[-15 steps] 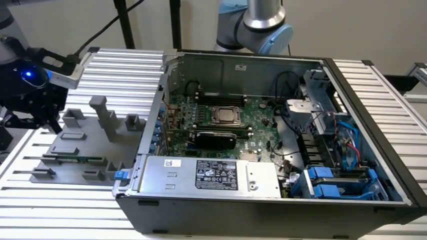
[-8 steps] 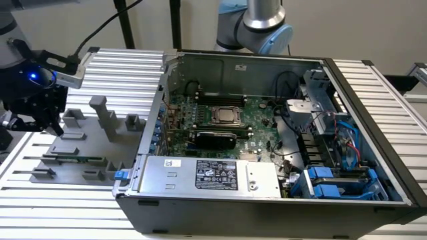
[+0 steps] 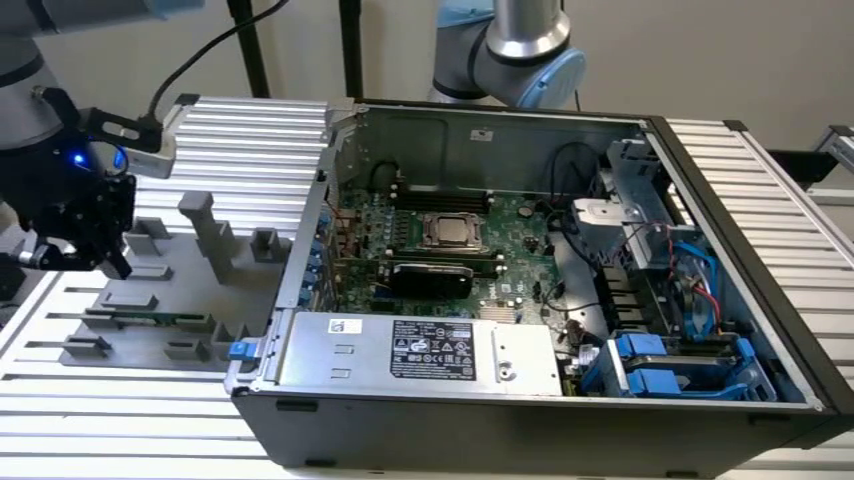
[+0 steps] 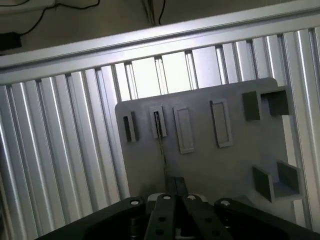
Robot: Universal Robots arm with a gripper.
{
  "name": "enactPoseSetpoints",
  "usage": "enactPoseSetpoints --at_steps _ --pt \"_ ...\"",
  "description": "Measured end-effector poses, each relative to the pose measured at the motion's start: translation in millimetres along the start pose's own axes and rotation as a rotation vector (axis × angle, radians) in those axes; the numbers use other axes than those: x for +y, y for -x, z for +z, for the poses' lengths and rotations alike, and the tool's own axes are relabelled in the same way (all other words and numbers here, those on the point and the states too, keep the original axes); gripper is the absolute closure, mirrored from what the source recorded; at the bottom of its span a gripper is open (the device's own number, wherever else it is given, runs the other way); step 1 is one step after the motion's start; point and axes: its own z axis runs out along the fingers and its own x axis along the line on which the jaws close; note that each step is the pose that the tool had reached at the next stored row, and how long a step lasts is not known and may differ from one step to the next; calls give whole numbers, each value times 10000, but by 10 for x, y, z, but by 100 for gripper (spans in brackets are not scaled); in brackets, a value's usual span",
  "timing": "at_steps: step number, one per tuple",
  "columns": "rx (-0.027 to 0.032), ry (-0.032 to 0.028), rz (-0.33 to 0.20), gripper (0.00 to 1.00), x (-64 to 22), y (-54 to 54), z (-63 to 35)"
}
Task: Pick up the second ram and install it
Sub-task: 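Pick up the second ram and move it above second insertion slot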
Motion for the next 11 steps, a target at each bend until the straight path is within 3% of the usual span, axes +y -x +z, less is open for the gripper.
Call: enactPoseSetpoints --at_steps 5,11 --pt "68 -17 -615 100 -18 4 54" --pt "81 -27 -1039 100 -114 20 86"
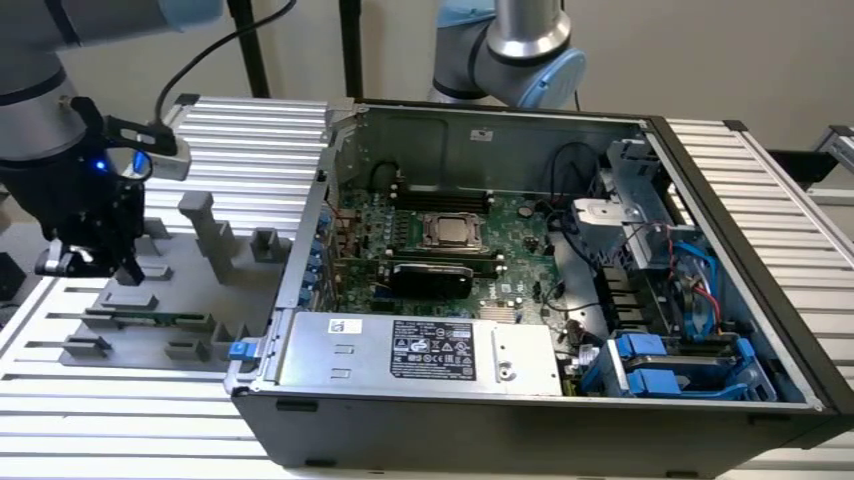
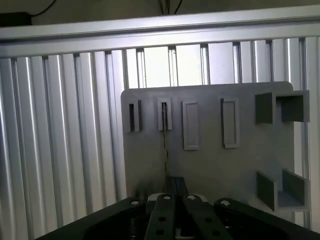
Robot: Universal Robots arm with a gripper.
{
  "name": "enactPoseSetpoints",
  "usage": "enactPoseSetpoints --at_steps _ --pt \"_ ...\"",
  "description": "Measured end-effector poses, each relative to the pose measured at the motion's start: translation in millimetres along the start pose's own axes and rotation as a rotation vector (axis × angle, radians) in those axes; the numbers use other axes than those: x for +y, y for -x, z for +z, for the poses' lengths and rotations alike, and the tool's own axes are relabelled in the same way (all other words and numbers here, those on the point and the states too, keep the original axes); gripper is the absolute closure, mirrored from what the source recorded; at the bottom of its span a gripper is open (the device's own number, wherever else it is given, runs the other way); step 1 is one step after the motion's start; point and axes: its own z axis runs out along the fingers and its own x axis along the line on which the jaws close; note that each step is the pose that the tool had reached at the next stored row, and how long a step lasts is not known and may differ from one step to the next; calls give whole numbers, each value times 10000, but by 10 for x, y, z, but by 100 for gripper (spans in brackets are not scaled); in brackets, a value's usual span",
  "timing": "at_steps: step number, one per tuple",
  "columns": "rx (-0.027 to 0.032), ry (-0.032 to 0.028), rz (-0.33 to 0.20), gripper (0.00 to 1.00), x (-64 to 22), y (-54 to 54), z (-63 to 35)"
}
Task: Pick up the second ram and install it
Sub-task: 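Pick up the second ram and move it above second insertion slot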
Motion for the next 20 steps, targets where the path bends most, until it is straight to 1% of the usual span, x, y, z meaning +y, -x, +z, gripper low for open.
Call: enactPoseSetpoints --at_steps 1,2,5,20 --pt "1 0 -38 0 -23 2 2" --pt "0 -2 -66 0 -36 3 6" --pt "4 -2 -113 0 -41 4 28" --pt "6 -2 -126 0 -23 7 300"
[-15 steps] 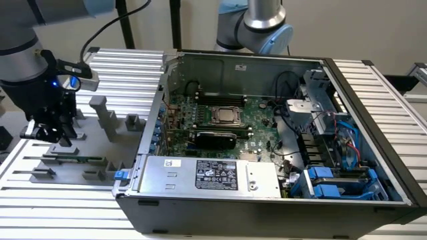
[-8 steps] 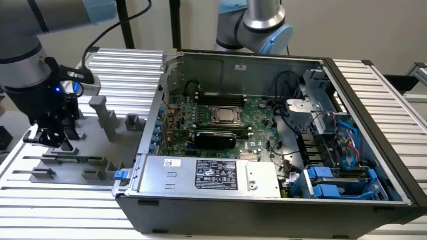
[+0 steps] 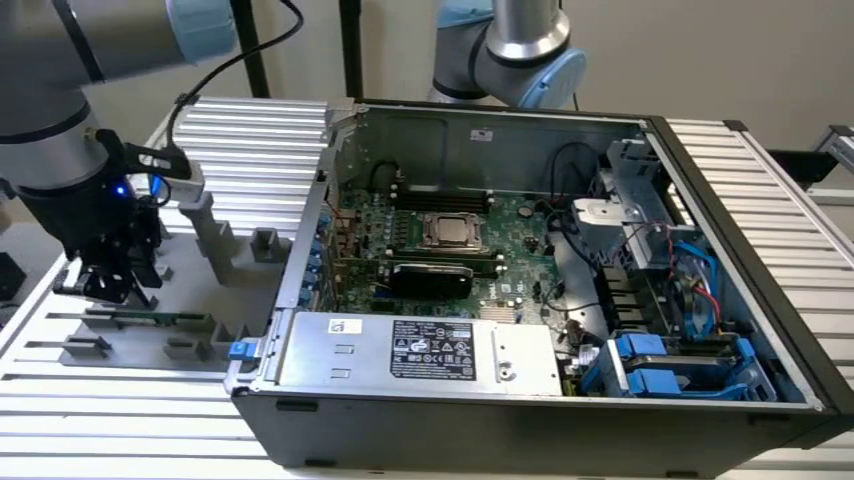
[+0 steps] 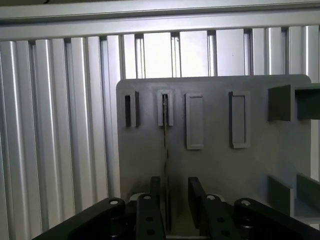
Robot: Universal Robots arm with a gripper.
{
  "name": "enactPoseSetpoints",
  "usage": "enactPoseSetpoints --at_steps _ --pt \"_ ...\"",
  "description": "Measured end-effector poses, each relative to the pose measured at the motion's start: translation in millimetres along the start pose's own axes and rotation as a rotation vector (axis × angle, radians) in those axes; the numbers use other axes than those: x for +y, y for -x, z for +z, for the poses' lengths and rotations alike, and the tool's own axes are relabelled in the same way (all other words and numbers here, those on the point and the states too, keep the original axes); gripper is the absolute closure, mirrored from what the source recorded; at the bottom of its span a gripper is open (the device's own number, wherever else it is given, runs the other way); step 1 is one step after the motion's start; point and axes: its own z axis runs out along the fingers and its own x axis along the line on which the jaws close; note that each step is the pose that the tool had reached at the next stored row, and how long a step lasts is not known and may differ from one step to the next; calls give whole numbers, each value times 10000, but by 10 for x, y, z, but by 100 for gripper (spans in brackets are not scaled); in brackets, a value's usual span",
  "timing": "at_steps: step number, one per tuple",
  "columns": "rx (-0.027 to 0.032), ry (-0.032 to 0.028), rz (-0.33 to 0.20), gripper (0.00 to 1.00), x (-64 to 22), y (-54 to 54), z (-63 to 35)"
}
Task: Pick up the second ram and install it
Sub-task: 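Pick up the second ram and move it above second insertion slot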
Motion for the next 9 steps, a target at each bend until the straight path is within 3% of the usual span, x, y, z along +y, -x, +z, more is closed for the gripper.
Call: enactPoseSetpoints --at_steps 9 --pt "0 1 1 0 5 -17 164"
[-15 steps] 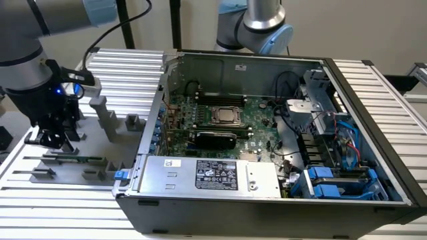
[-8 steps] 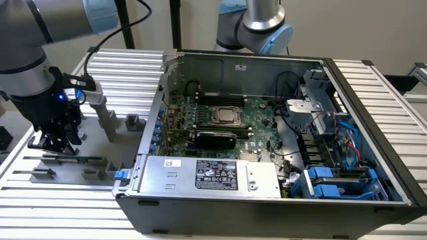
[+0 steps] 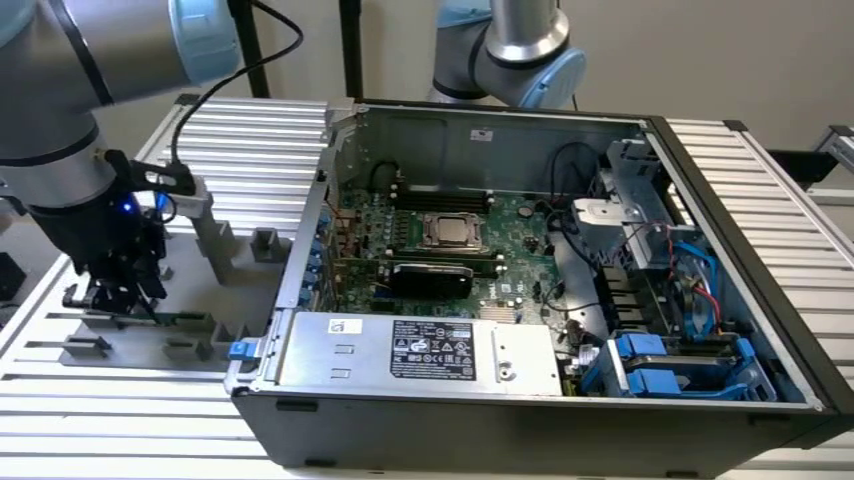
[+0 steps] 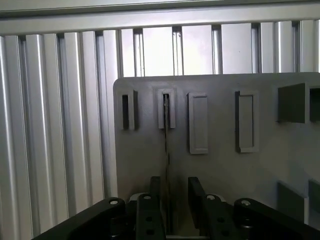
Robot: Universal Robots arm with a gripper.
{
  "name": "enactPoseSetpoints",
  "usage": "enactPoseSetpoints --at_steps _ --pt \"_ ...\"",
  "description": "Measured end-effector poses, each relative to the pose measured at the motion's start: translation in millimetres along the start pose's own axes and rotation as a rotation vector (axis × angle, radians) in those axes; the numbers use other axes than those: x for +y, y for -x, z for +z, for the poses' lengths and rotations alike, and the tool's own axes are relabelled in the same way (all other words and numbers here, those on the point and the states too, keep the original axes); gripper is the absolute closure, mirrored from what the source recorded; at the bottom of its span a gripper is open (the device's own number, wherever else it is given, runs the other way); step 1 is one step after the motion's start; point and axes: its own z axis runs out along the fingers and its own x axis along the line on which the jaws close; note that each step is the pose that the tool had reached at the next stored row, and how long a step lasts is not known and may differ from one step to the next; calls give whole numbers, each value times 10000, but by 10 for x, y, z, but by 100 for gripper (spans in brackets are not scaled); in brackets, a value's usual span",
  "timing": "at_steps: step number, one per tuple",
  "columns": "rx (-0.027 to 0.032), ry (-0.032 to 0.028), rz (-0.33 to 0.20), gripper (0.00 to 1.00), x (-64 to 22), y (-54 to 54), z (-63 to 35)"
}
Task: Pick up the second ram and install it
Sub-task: 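Pick up the second ram and move it above second insertion slot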
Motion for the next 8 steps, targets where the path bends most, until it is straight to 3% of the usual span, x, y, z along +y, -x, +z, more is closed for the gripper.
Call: enactPoseSetpoints --at_steps 8 --pt "-1 -2 -3 0 5 -33 121"
